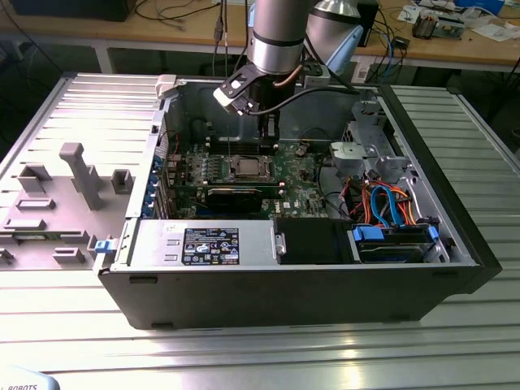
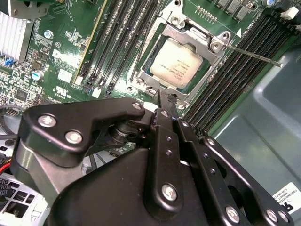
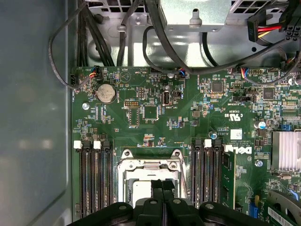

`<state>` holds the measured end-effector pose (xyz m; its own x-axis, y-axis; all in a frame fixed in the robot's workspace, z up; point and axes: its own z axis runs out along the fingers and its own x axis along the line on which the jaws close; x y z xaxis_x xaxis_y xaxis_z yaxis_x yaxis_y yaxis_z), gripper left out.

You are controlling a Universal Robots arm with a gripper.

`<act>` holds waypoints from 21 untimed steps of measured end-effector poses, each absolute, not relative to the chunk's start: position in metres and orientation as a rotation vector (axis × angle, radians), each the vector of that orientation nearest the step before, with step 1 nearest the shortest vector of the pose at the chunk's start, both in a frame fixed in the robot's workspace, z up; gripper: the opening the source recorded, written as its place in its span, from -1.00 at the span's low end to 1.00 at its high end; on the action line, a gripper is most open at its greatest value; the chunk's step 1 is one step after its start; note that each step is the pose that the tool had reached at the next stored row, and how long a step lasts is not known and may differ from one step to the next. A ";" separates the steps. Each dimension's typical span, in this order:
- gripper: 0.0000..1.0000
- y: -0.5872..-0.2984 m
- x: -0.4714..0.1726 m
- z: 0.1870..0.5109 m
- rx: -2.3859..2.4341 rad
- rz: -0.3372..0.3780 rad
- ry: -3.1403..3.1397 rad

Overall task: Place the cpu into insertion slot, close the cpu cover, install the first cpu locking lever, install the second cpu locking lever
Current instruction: 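Close the cpu cover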

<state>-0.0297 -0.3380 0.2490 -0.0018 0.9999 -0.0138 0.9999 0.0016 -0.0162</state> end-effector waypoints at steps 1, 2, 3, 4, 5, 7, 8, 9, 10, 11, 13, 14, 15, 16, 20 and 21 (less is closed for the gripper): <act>-0.79 -0.338 -0.030 0.249 -2.218 0.033 -2.222; -0.79 -0.338 -0.030 0.249 -2.218 0.033 -2.222; -0.79 -0.338 -0.030 0.249 -2.218 0.033 -2.222; -0.79 -0.338 -0.030 0.249 -2.218 0.033 -2.222; -0.79 -0.338 -0.030 0.249 -2.218 0.033 -2.222; -0.79 -0.338 -0.030 0.249 -2.219 0.033 -2.222; -0.79 -0.338 -0.031 0.249 -2.218 0.033 -2.222; -0.79 -0.338 -0.034 0.248 -2.218 0.033 -2.222; -0.79 -0.338 -0.040 0.247 -2.218 0.033 -2.222; -0.79 -0.338 -0.045 0.245 -2.218 0.033 -2.222; -0.79 -0.338 -0.053 0.241 -2.218 0.033 -2.222; -0.79 -0.338 -0.057 0.237 -2.218 0.033 -2.222; -0.79 -0.338 -0.060 0.234 -2.218 0.033 -2.222; -0.79 -0.338 -0.062 0.233 -2.218 0.033 -2.222; -0.79 -0.338 -0.073 0.225 -2.218 0.033 -2.222; -0.79 -0.338 -0.076 0.224 -2.218 0.033 -2.223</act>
